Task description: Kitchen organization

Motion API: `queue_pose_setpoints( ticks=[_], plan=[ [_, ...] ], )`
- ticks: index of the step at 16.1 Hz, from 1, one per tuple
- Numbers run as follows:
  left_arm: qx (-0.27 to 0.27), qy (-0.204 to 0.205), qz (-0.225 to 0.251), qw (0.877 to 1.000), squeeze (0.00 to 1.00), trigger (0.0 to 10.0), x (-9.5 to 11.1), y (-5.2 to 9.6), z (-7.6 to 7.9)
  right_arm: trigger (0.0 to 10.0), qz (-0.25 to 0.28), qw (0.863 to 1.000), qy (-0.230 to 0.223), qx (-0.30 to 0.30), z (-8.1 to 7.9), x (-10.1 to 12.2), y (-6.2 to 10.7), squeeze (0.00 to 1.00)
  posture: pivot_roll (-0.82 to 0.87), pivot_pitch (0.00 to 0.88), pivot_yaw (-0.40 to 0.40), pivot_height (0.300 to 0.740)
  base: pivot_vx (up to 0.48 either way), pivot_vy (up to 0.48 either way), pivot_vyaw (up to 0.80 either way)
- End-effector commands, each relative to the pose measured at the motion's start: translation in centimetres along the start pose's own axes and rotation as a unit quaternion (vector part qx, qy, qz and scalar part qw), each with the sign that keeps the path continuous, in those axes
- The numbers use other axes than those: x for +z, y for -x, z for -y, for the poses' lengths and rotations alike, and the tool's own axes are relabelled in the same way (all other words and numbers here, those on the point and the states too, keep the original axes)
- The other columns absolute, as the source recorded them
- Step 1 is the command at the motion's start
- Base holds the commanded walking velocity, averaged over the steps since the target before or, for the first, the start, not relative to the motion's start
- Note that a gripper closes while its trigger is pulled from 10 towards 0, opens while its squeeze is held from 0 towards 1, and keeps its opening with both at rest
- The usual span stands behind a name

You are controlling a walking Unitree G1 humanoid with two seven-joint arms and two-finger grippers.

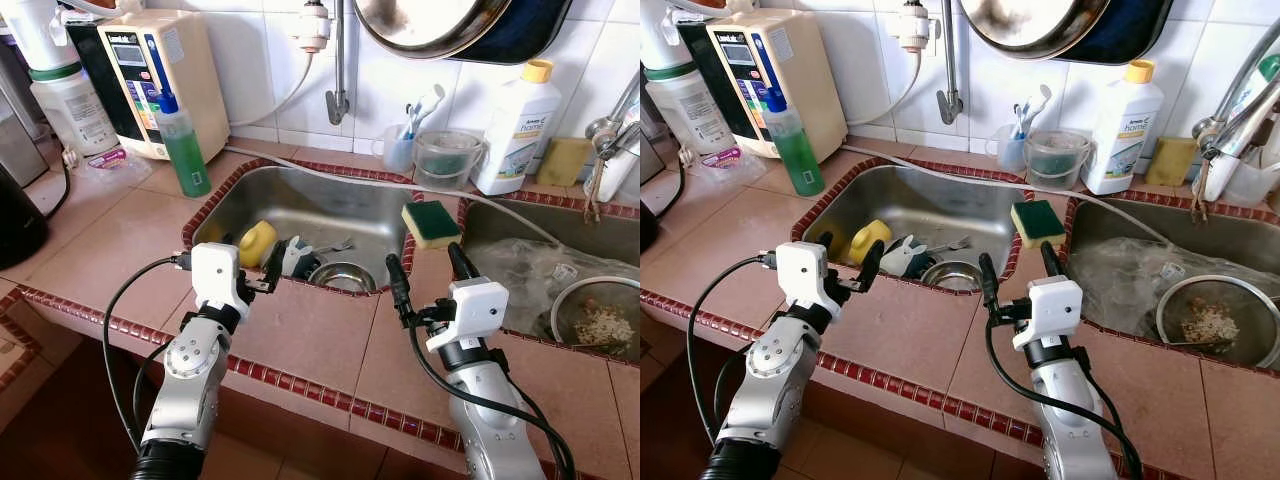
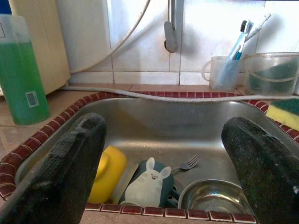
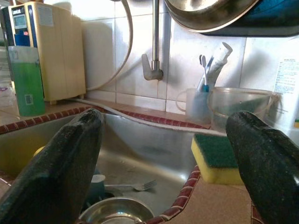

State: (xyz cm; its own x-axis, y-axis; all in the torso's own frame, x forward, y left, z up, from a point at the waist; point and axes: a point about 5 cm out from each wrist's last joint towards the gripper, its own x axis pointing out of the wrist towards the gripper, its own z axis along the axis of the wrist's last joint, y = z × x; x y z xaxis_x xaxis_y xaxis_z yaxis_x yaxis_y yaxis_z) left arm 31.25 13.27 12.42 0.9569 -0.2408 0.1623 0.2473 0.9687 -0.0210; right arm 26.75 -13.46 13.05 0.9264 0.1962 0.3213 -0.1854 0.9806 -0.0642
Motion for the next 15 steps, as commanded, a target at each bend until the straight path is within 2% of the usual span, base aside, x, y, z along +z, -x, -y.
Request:
queue_pose_setpoints(
  ticks=[1,15],
  plan=[
    [-0.001,-0.009,0.003,1.0,0.0,10.0,0.48,0.03,-0.22,10.0,0.002,1.0,0.0,0.005,-0.11,-0.1,-0.19,0.0,-0.18,0.0,0.091,0.74,0.0,0.0,0.0],
    [-0.013,-0.015,-0.008,1.0,0.0,10.0,0.48,-0.02,0.05,10.0,-0.003,1.0,0.002,0.006,-0.1,-0.68,0.05,0.0,-0.18,0.0,0.098,0.74,0.0,0.0,0.0]
  ],
)
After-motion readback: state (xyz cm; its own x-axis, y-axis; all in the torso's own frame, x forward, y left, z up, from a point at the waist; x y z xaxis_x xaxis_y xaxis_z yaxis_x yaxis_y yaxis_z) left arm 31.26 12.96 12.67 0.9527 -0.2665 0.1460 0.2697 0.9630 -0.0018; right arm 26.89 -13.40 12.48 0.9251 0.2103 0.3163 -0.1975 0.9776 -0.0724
